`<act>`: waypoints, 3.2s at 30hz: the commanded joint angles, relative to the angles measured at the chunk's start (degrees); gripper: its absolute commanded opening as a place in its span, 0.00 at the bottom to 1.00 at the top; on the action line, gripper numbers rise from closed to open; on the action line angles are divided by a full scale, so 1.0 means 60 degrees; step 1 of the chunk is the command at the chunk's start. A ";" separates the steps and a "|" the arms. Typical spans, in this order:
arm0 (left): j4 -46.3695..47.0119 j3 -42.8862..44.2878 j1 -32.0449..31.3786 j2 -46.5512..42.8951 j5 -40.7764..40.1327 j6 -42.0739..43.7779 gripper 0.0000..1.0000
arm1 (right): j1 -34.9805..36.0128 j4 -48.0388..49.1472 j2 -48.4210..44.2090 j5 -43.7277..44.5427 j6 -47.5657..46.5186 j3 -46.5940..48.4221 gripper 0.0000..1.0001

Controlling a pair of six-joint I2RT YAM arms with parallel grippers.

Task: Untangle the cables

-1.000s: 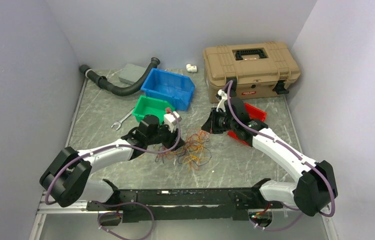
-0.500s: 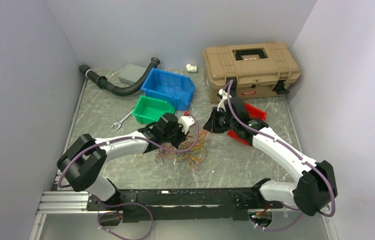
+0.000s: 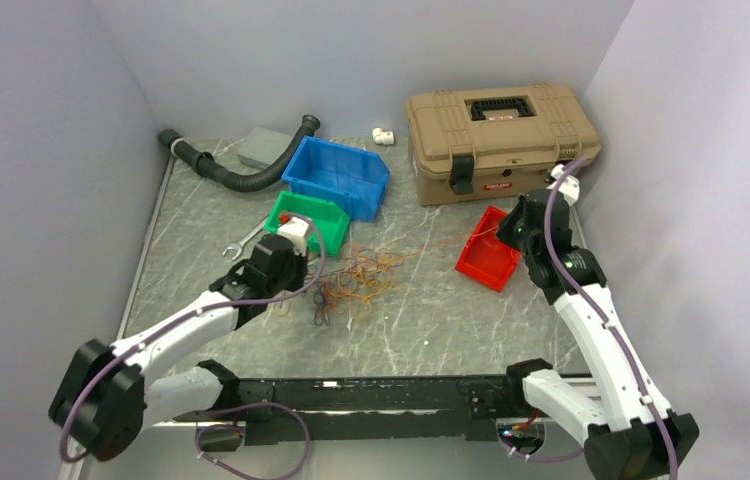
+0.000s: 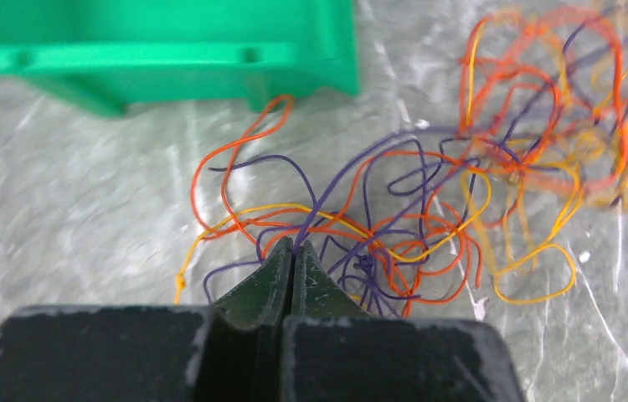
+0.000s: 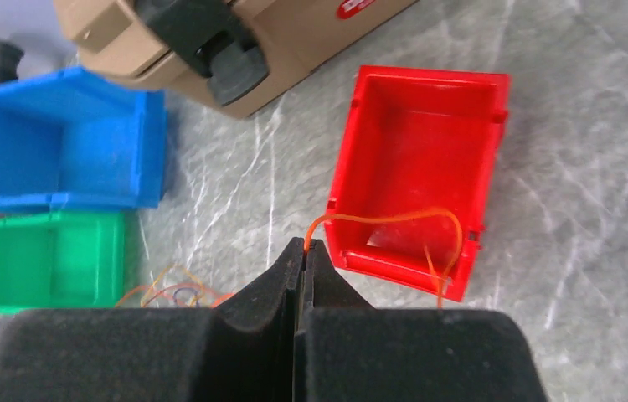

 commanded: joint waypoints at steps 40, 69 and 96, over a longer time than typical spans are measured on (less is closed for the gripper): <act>-0.0892 -0.0977 0.0635 -0.3781 -0.0966 -0.1762 0.00 | 0.4389 0.2494 0.2741 -0.4430 -0.3491 -0.0236 0.76; -0.0765 -0.1085 0.0643 -0.3929 -0.1173 -0.1712 0.00 | 0.4966 0.6289 0.6851 -0.4668 -0.1236 -0.0008 0.31; -0.4234 -0.0419 0.0660 -0.3968 -0.5886 -0.4837 0.00 | -0.1138 0.1844 0.0928 0.0511 0.0034 -0.1120 0.00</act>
